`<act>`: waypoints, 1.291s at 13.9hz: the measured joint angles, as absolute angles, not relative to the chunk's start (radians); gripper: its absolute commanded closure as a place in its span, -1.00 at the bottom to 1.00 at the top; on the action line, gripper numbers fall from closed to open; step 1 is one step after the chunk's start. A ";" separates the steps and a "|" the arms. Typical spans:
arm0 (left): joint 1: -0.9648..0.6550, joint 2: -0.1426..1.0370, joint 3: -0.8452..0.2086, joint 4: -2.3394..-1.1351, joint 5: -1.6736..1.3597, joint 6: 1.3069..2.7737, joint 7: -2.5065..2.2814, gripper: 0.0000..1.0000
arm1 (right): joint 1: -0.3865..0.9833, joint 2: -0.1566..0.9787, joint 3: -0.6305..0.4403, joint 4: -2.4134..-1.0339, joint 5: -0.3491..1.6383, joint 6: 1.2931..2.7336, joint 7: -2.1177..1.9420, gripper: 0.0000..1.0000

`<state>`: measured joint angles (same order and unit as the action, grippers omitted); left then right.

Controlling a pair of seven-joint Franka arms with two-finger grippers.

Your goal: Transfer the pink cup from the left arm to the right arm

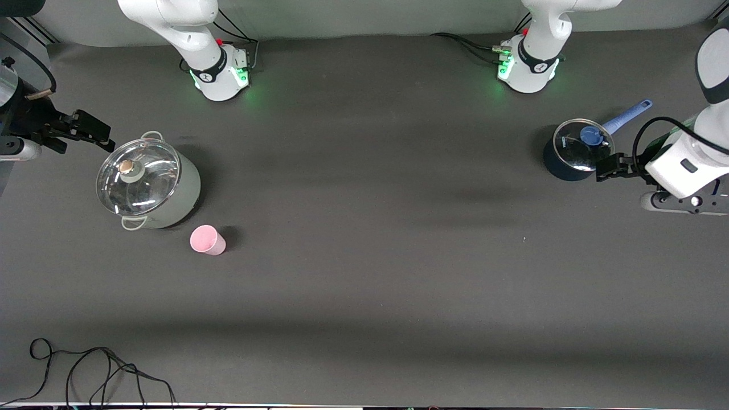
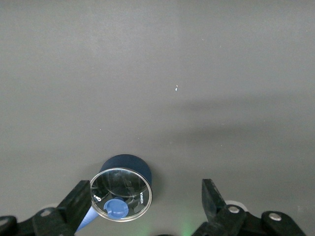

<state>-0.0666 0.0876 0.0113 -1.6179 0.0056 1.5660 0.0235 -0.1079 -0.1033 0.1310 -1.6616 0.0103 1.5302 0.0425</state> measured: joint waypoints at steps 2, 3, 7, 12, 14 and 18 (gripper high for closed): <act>-0.067 0.078 0.011 -1.617 0.005 1.565 0.024 -1.00 | -0.113 -0.103 0.143 -1.662 0.010 1.530 0.043 -0.99; -0.067 0.076 0.011 -1.617 0.005 1.565 0.024 -1.00 | -0.114 -0.103 0.145 -1.662 0.010 1.530 0.043 -0.99; -0.068 0.076 0.011 -1.615 0.005 1.565 0.024 -1.00 | -0.110 -0.103 0.148 -1.662 0.010 1.530 0.043 -0.99; -0.072 0.077 0.011 -1.615 0.006 1.565 0.024 -1.00 | -0.059 -0.099 0.104 -1.661 0.010 1.531 0.043 -0.99; -0.072 0.077 0.012 -1.615 0.006 1.565 0.024 -1.00 | -0.016 -0.095 0.059 -1.660 0.010 1.532 0.043 -0.99; -0.072 0.077 0.012 -1.615 0.006 1.565 0.024 -1.00 | 0.025 -0.089 0.019 -1.657 0.010 1.532 0.043 -0.99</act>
<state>-0.0719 0.0769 0.0123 -1.6151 0.0061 1.5649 0.0235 0.0250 -0.0886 0.0194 -1.6571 0.0104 1.5324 0.0430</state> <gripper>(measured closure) 0.000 0.000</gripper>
